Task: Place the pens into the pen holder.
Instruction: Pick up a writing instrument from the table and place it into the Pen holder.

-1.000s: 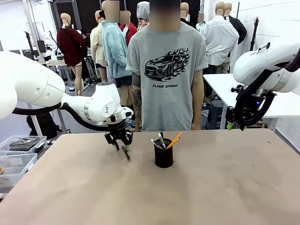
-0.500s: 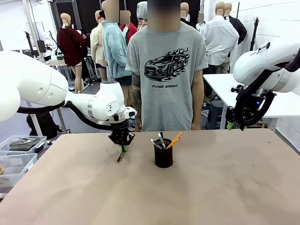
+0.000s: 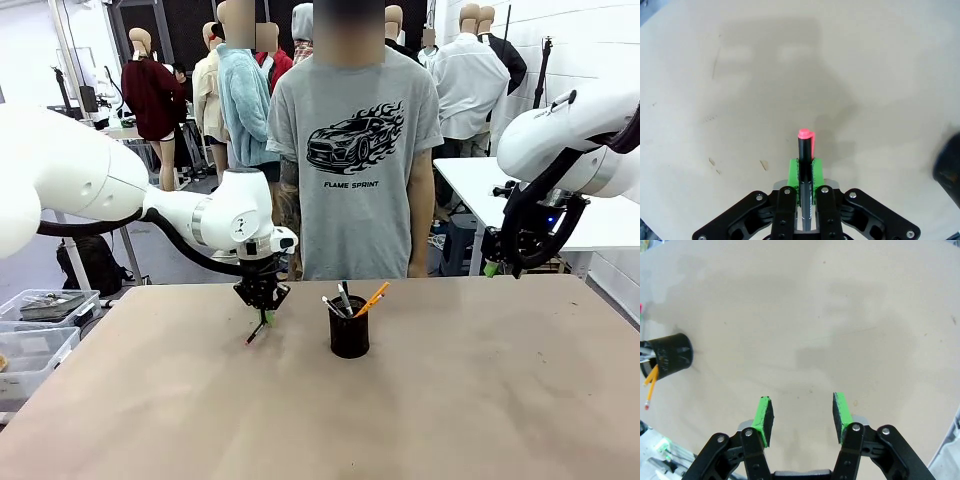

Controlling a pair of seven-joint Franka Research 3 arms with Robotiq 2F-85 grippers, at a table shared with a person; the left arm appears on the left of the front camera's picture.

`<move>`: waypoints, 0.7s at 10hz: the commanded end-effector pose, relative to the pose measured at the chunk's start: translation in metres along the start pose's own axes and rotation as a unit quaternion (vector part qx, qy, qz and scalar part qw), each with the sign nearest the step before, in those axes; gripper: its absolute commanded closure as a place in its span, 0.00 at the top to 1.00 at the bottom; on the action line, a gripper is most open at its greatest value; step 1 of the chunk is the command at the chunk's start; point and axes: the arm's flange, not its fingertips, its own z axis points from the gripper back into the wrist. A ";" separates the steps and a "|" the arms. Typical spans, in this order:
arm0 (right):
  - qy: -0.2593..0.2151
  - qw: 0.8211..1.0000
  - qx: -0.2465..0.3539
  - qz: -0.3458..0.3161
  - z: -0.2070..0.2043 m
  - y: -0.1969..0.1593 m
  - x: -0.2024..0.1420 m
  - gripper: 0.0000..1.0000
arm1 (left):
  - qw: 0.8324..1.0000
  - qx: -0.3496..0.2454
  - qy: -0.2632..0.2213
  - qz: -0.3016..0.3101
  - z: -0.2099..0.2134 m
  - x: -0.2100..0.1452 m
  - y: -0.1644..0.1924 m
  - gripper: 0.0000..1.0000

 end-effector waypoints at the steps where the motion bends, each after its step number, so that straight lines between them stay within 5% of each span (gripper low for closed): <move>1: -0.002 1.000 0.011 0.004 -0.001 -0.001 0.001 0.61 | 0.997 -0.041 -0.042 -0.058 0.043 -0.031 -0.004 0.00; 5: -0.002 1.000 0.011 0.004 -0.001 -0.001 0.001 0.61 | 0.960 -0.137 -0.157 -0.189 0.107 -0.073 -0.016 0.00; 7: -0.002 1.000 0.011 0.004 -0.001 -0.001 0.001 0.61 | 0.917 -0.213 -0.214 -0.260 0.129 -0.090 -0.021 0.00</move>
